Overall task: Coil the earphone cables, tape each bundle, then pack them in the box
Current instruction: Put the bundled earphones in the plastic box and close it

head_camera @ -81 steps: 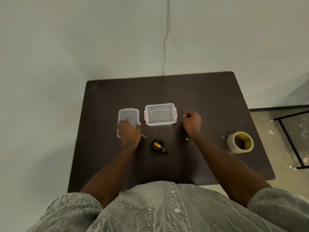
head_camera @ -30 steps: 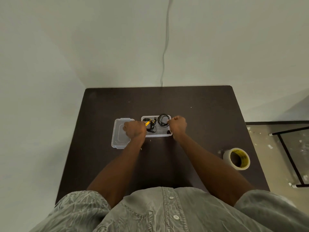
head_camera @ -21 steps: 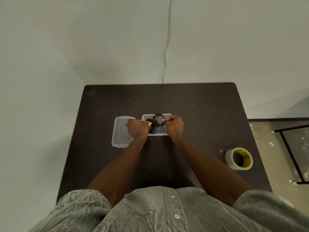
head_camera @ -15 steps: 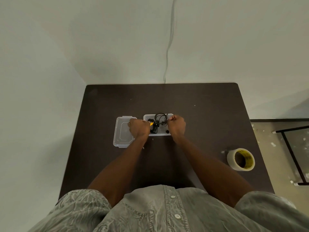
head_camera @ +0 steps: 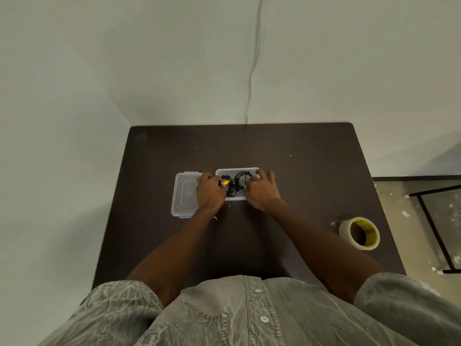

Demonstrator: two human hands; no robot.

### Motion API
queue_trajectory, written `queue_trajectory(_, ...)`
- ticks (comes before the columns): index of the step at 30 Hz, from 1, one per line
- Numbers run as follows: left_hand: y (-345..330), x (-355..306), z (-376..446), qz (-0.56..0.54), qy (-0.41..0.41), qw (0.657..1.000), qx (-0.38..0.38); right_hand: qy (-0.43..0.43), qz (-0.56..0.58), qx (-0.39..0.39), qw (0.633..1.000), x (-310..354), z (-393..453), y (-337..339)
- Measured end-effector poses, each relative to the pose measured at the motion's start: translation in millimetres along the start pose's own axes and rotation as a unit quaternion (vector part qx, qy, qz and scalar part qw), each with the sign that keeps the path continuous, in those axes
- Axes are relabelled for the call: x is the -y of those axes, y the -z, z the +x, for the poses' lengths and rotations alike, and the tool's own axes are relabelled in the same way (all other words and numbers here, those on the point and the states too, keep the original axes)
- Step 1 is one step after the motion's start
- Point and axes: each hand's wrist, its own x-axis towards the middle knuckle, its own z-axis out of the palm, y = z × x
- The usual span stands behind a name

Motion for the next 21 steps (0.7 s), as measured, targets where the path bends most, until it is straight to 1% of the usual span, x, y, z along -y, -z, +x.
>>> queue_trajectory(2,1.7,2.0,-3.3,0.021,-0.013,1.0,0.014,-0.005,-0.008,0.013,1.0,4.2,0.3,0.7)
queue_trajectory(3,2.9,2.5,-4.4,0.027,-0.023,0.999,0.015,-0.008,-0.008,0.005,1.0,5.9,0.3,2.3)
queue_trajectory(5,5.5,3.5,-7.8,0.015,-0.043,0.999,-0.005,-0.011,-0.013,-0.031,0.999,8.1,-1.3,5.0)
queue_trajectory(6,6.3,5.3,-9.0,-0.003,-0.038,0.999,-0.026,-0.011,-0.011,-0.056,0.998,8.3,-2.8,5.7)
queue_trajectory(8,9.0,14.1,-12.9,-0.039,0.021,0.997,-0.064,-0.013,0.011,-0.111,0.994,8.0,-6.4,2.9)
queue_trajectory(10,10.8,30.7,-17.0,-0.029,0.096,0.992,-0.075,-0.015,0.033,-0.153,0.988,6.9,-11.0,-2.2)
queue_trajectory(12,13.8,51.0,-22.7,0.005,0.163,0.985,-0.052,-0.012,0.051,-0.183,0.982,10.5,-15.9,-6.9)
queue_trajectory(14,15.4,67.1,-26.6,0.012,0.213,0.977,-0.008,-0.011,0.063,-0.185,0.981,17.4,-21.4,-8.8)
queue_trajectory(16,14.6,76.0,-29.6,0.021,0.229,0.972,0.037,-0.007,0.067,-0.167,0.984,24.7,-28.5,-10.2)
queue_trajectory(18,12.8,80.3,-31.7,0.038,0.222,0.972,0.061,-0.005,0.07,-0.153,0.986,30.5,-35.6,-12.1)
queue_trajectory(19,13.3,81.7,-32.8,0.043,0.219,0.973,0.061,-0.006,0.073,-0.151,0.986,33.3,-39.6,-13.1)
queue_trajectory(21,17.7,83.5,-35.9,0.04,0.222,0.974,0.031,-0.016,0.087,-0.16,0.983,37.1,-46.5,-14.2)
